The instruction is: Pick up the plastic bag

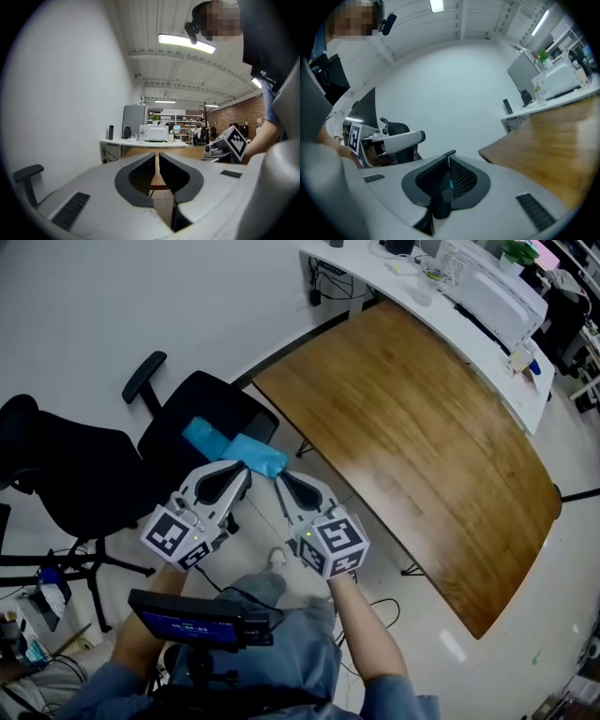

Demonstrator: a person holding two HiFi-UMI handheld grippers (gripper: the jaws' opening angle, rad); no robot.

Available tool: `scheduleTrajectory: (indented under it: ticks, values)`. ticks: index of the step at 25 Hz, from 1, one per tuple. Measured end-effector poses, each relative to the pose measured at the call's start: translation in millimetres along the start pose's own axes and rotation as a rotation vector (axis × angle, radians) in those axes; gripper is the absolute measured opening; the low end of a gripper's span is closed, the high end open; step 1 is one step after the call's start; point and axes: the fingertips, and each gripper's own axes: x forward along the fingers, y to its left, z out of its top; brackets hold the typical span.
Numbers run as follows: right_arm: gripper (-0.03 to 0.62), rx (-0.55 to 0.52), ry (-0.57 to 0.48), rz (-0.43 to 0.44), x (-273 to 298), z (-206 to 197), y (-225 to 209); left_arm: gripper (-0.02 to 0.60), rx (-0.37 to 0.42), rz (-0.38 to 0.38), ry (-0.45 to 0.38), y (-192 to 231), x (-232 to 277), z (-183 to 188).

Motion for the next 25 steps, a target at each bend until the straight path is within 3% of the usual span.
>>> scheduleTrajectory:
  ticks: [5,7,10,16,20,25]
  values:
    - [0.034,0.119,0.038,-0.073,35,-44,-25,0.038,-0.015,0.024,0.036,33,11,-38]
    - [0.131,0.165,0.062,-0.098,45,-63,-36,0.038,-0.038,0.010,0.049,39,18,-55]
    - [0.133,0.216,0.082,-0.146,53,-90,-52,0.037,-0.065,-0.015,0.075,44,29,-79]
    - [0.138,0.372,0.100,-0.214,68,-140,-85,0.037,-0.050,-0.058,0.129,51,54,-112]
    - [0.219,0.524,0.110,-0.239,78,-170,-102,0.038,-0.053,-0.081,0.150,56,65,-128]
    - [0.249,0.664,0.099,-0.223,90,-195,-112,0.037,-0.052,-0.102,0.169,58,74,-139]
